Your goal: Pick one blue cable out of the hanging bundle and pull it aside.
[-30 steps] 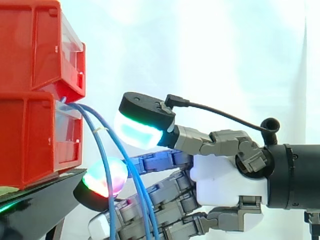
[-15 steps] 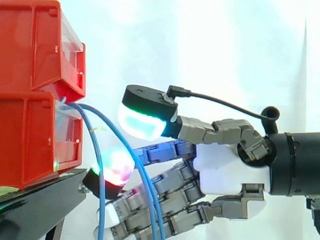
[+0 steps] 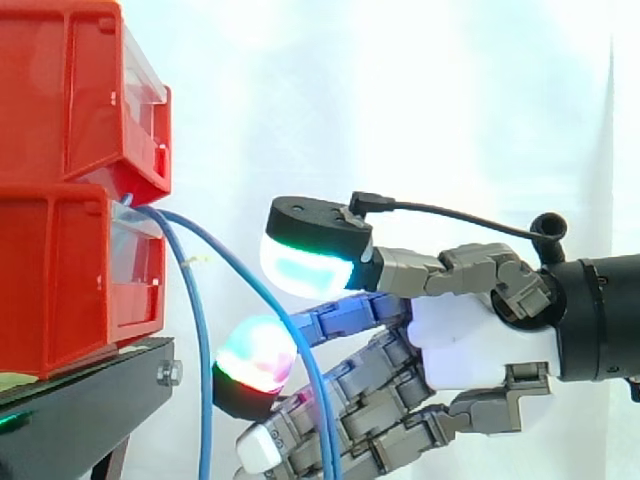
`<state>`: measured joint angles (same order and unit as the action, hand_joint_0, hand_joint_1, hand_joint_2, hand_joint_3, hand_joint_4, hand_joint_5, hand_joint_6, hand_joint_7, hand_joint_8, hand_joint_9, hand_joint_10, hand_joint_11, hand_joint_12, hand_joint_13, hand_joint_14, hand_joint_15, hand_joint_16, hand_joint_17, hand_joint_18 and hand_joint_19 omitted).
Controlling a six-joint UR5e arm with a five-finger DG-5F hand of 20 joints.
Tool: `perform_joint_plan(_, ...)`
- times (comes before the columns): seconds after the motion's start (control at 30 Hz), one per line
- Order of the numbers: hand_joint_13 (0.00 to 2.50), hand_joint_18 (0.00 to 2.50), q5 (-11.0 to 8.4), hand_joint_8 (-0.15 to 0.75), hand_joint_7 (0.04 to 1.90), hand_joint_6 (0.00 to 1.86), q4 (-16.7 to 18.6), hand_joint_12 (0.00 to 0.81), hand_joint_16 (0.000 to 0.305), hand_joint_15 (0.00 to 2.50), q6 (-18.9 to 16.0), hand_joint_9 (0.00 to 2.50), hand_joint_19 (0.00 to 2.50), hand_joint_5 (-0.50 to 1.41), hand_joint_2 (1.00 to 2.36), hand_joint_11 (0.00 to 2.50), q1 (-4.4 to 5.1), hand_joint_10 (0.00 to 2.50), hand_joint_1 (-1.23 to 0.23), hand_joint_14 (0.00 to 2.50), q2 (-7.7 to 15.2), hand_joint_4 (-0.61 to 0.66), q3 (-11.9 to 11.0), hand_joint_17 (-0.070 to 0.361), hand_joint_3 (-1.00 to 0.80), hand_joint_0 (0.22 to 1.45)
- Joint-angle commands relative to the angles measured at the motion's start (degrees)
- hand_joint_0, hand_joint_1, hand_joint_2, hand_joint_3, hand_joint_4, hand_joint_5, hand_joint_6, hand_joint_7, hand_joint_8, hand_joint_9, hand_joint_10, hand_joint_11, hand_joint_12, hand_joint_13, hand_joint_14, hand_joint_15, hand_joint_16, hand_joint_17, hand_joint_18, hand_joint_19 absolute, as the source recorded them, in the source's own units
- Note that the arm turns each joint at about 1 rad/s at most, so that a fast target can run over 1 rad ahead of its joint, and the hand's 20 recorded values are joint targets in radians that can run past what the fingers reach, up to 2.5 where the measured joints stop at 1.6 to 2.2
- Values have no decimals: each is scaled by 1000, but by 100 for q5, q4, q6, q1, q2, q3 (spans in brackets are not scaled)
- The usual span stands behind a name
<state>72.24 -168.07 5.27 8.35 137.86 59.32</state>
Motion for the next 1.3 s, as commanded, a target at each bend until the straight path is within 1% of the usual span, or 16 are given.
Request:
perform_joint_plan(0.0,560,482,36,321,1081,755,-41,348,52,276,0,803,353,-158,1014,311,-18,11,-577,10,-5,181,1,117,-345,573)
perform_joint_plan(0.07,567,488,36,324,1104,781,-41,347,52,293,9,799,361,-170,1016,341,-18,9,-585,11,-13,184,1,117,-307,574)
perform_joint_plan(0.1,571,501,36,322,1034,837,-41,348,52,293,9,795,358,-192,1019,377,-9,10,-591,10,-13,202,-8,117,-271,571)
perform_joint_plan(0.27,587,525,27,324,1010,873,-41,353,52,314,26,779,374,-205,1022,430,0,13,-663,12,-13,174,-69,117,-190,581)
perform_joint_plan(0.33,590,536,36,319,1000,878,-41,348,52,311,26,776,360,-208,1021,443,-18,12,-695,12,-13,164,-113,117,-205,593)
perform_joint_plan(0.4,611,587,36,311,970,890,-94,348,52,310,26,784,344,-211,1015,455,-26,12,-775,11,-13,153,-201,116,-318,624)
perform_joint_plan(0.53,628,633,36,307,954,894,-525,342,51,310,70,796,342,-207,1003,462,-18,12,-799,11,-136,156,-254,116,-456,655)
perform_joint_plan(0.63,639,645,45,311,981,890,-586,341,51,313,70,821,350,-197,1000,469,-26,13,-778,12,-172,181,-254,115,-500,628)
perform_joint_plan(0.67,644,646,45,313,993,889,-595,343,51,321,70,833,359,-195,1000,469,-26,13,-756,12,-198,189,-254,115,-500,592)
perform_joint_plan(0.7,653,658,36,330,992,886,-604,354,53,321,79,853,366,-189,1000,467,-35,12,-712,12,-207,201,-254,119,-500,538)
perform_joint_plan(0.8,664,662,45,351,985,879,-639,380,58,331,88,878,389,-181,1000,462,-26,11,-563,12,-216,221,-254,130,-500,482)
perform_joint_plan(0.93,658,643,45,364,1001,864,-674,385,59,340,79,885,411,-177,1000,457,-35,11,-460,13,-216,218,-245,132,-500,483)
perform_joint_plan(1.0,648,623,45,354,1017,859,-709,374,56,346,88,878,424,-177,1000,452,-35,12,-459,12,-242,210,-245,126,-500,515)
perform_joint_plan(1.03,646,615,45,350,1026,857,-718,369,55,345,88,877,427,-178,1001,446,-26,12,-469,12,-242,203,-254,124,-485,529)
perform_joint_plan(1.1,639,601,45,346,1063,853,-753,360,53,348,88,879,431,-179,1013,457,-35,12,-529,14,-268,196,-254,119,-348,572)
perform_joint_plan(1.27,645,612,36,339,1034,881,-762,358,53,356,70,847,418,-196,1022,498,-35,13,-610,12,-268,196,-254,119,-188,573)
